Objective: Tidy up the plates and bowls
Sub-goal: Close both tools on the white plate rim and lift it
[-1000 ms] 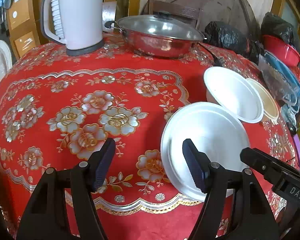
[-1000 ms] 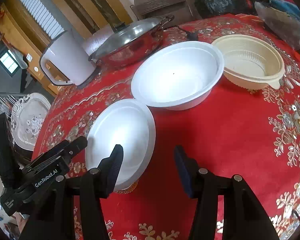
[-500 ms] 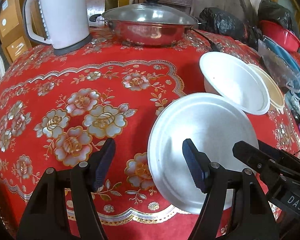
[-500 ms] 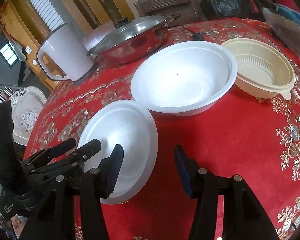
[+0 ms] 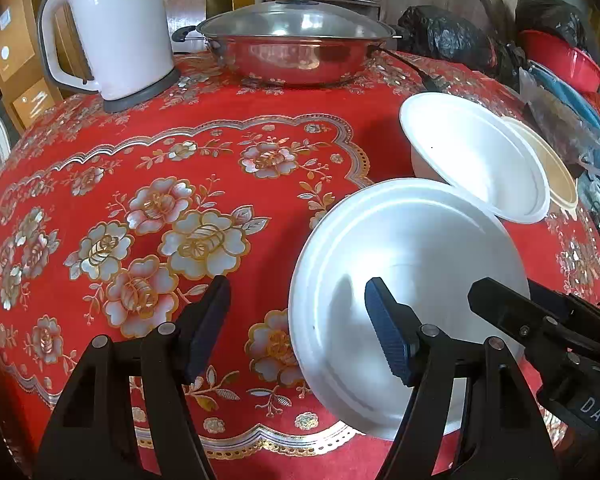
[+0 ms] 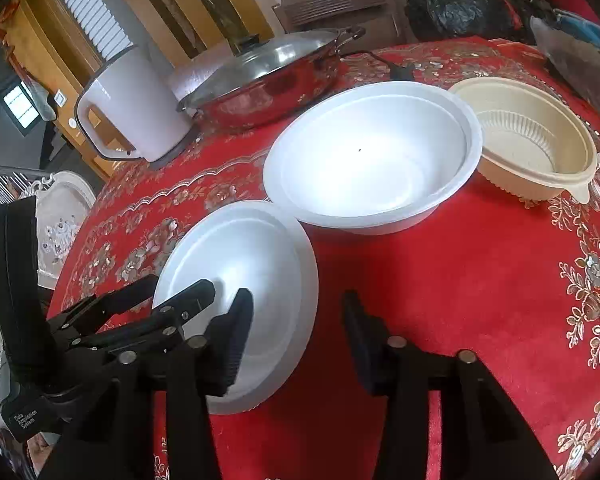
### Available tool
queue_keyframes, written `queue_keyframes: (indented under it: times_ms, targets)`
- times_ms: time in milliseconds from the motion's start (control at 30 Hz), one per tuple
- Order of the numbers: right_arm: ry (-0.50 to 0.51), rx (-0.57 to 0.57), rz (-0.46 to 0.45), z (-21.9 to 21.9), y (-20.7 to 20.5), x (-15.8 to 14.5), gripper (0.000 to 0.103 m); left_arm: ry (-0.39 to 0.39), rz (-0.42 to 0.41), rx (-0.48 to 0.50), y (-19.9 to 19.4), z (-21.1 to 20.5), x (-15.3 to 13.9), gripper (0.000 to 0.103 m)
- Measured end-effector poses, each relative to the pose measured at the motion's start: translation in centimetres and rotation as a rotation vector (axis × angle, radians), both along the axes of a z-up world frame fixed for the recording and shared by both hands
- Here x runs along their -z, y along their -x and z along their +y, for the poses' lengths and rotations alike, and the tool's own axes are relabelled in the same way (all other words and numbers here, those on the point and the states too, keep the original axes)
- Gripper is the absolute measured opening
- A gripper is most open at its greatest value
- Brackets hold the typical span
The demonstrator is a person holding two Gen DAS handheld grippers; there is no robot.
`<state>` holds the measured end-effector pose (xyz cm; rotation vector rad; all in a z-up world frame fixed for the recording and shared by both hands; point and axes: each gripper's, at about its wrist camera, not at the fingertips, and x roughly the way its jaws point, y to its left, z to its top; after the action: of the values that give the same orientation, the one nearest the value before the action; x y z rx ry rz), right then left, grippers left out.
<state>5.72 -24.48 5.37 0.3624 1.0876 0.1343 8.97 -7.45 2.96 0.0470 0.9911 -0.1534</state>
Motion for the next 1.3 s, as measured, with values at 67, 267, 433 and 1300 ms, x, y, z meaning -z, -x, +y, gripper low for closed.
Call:
queue_keyframes:
  times_ms: [67,267,433,1300]
  targets:
    - [-0.003,0.0,0.001,-0.1,-0.1,0.2,0.041,-0.007,-0.003,0.003,0.0,-0.1,0.0,0.07]
    - [-0.028,-0.004,-0.001,-0.1,0.1,0.2,0.034,-0.026,-0.01,0.006,0.0,-0.4,0.0,0.07]
    - [-0.034,-0.013,-0.008,0.0,0.1,0.1,0.034,-0.038,-0.012,0.009,-0.1,-0.6,0.1,0.07]
    - [-0.02,-0.092,-0.018,1.7,0.2,-0.3,0.014,-0.033,-0.004,-0.004,0.7,0.8,-0.6,0.026]
